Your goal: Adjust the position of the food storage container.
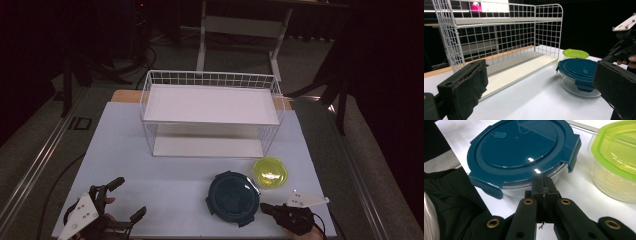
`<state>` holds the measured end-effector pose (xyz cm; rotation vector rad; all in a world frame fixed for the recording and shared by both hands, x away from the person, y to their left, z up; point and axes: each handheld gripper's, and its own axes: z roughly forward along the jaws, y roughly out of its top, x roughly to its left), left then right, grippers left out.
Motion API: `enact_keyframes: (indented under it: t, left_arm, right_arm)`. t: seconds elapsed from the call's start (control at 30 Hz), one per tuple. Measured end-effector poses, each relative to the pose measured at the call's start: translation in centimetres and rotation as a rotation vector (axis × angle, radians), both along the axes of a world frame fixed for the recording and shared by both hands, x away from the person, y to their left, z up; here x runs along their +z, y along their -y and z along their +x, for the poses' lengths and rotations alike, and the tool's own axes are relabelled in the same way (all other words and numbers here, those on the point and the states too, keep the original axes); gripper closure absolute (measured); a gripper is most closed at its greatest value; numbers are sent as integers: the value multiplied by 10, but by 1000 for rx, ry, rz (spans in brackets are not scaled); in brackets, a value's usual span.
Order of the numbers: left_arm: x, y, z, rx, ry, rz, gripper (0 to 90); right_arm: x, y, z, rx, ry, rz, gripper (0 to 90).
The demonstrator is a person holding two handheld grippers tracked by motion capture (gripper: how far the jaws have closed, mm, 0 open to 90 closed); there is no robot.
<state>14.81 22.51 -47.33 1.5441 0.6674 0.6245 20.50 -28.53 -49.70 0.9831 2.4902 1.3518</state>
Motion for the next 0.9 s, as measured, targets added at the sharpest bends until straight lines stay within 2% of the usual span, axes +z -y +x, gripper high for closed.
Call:
enact_keyframes:
  t: [0.17, 0.27, 0.53, 0.9]
  left_arm:
    - [0, 0, 0, -1, 0, 2, 0]
    - [0, 1, 0, -2, -2, 4, 0]
    - [-1, 2, 0, -3, -2, 5, 0]
    - [-1, 2, 0, -6, -1, 6, 0]
  right_arm:
    - [0, -2, 1, 6, -1, 11, 900]
    - [1, -3, 0, 4, 8, -6, 900]
    - [1, -6, 1, 2, -11, 13, 900]
    - [0, -32, 11, 50, -30, 24, 900]
